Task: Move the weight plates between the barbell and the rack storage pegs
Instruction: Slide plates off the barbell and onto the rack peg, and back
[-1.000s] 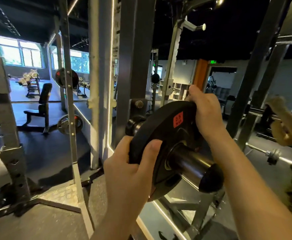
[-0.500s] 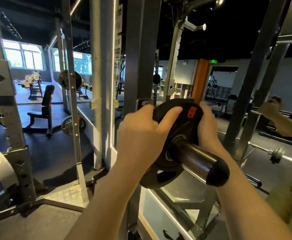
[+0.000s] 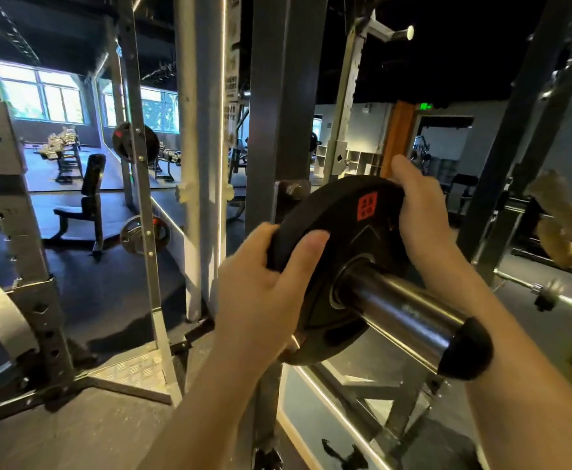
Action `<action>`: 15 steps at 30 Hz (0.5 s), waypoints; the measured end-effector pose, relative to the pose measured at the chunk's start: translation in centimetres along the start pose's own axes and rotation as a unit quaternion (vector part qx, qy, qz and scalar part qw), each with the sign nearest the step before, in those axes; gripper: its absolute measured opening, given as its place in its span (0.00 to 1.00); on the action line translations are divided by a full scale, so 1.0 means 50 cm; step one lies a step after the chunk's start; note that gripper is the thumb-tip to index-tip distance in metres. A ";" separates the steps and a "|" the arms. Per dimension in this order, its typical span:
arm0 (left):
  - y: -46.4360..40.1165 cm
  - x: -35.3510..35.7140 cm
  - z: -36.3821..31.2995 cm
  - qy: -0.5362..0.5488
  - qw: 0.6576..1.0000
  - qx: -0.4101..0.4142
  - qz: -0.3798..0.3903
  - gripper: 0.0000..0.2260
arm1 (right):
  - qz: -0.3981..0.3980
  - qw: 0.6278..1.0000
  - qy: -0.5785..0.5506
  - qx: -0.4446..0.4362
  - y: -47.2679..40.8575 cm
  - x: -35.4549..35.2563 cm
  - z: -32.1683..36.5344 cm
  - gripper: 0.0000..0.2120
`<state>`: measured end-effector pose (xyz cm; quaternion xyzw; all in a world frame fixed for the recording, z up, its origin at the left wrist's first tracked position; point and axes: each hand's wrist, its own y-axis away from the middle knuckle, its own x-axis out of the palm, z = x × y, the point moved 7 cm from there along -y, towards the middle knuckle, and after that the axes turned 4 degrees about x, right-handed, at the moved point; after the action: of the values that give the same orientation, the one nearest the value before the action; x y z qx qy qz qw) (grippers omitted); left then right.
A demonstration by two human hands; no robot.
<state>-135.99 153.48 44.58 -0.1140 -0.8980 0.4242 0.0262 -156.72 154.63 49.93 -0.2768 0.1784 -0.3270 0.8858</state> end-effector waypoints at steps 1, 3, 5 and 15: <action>-0.019 0.002 -0.010 -0.031 0.999 0.008 0.024 0.16 | -0.018 0.999 -0.034 0.036 0.006 -0.003 -0.019 0.21; -0.059 0.010 -0.028 -0.107 0.992 0.035 0.051 0.15 | -0.063 0.988 -0.089 0.107 0.017 -0.009 -0.066 0.19; -0.091 0.023 -0.040 -0.173 0.981 0.045 0.071 0.18 | -0.108 0.982 -0.081 0.133 0.029 -0.012 -0.096 0.17; 0.003 -0.008 0.021 -0.020 0.998 -0.023 -0.063 0.20 | -0.057 0.997 0.026 -0.043 -0.022 0.023 -0.005 0.21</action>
<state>-135.75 152.68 43.82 -0.0494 -0.9134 0.4026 0.0326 -156.55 153.04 50.23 -0.3154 0.1992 -0.3763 0.8481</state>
